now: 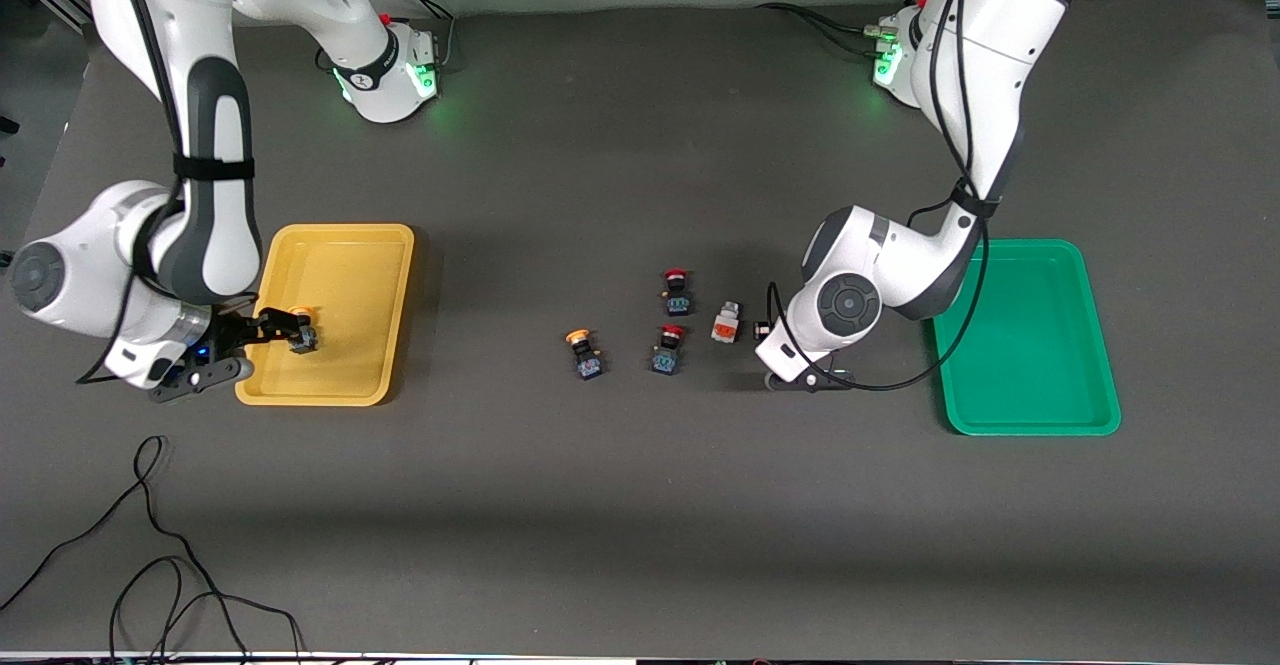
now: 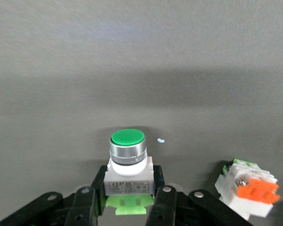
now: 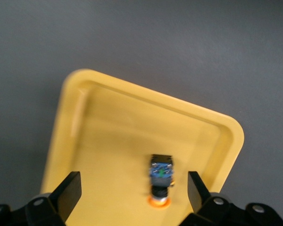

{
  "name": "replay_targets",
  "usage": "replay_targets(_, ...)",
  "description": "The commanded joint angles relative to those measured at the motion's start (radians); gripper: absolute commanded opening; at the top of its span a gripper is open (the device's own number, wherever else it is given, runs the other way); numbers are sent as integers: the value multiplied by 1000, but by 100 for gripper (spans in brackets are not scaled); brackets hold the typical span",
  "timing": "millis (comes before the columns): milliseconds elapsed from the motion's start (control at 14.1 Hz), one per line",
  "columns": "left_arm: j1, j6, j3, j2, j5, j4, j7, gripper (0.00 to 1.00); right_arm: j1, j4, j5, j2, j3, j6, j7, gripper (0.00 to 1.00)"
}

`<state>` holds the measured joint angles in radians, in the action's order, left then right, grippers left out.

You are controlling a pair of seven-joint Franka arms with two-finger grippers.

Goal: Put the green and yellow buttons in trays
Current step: 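Lower the yellow button into the yellow tray and open the right gripper, then carry the green button to the green tray while the right gripper returns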

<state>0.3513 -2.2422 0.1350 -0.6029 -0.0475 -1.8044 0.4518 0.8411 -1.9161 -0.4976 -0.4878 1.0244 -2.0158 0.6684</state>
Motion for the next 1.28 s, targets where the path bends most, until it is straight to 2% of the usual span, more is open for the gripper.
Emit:
replay_targets(0, -52, 203, -3, 138, -3, 28, -5, 0, 57, 126, 51, -15, 2, 117, -177, 100)
replay_targets(142, -89, 385, -5, 201, -5, 81, -59, 0, 160, 137, 51, -23, 0, 115, -348, 100)
replay_targets(285, -156, 548, -8, 248, 6, 150, -175, 0, 231, 173, 42, -47, -47, 115, -490, 100)
replay_targets(427, -259, 686, -11, 270, 17, 213, -343, 0, 227, 227, 37, -72, -159, 109, -590, 100)
replay_targets(498, -312, 714, -11, 279, 43, 229, -425, 0, 219, 265, 34, -92, -217, 102, -611, 100)
replay_targets(640, -434, 733, -9, 281, 90, 243, -594, 0, 214, 380, -25, -181, -271, 100, -624, 100)
replay_targets(782, -517, 710, -11, 264, 92, 237, -737, 0, 222, 463, -120, -267, -276, 98, -621, 100)
replay_targets(996, -540, 641, -11, 226, 158, 205, -762, 0, 237, 470, -156, -325, -293, 19, -635, 100)
replay_targets(1209, -552, 540, -12, 219, 175, 119, -762, 0, 240, 460, -156, -370, -363, -82, -762, 100)
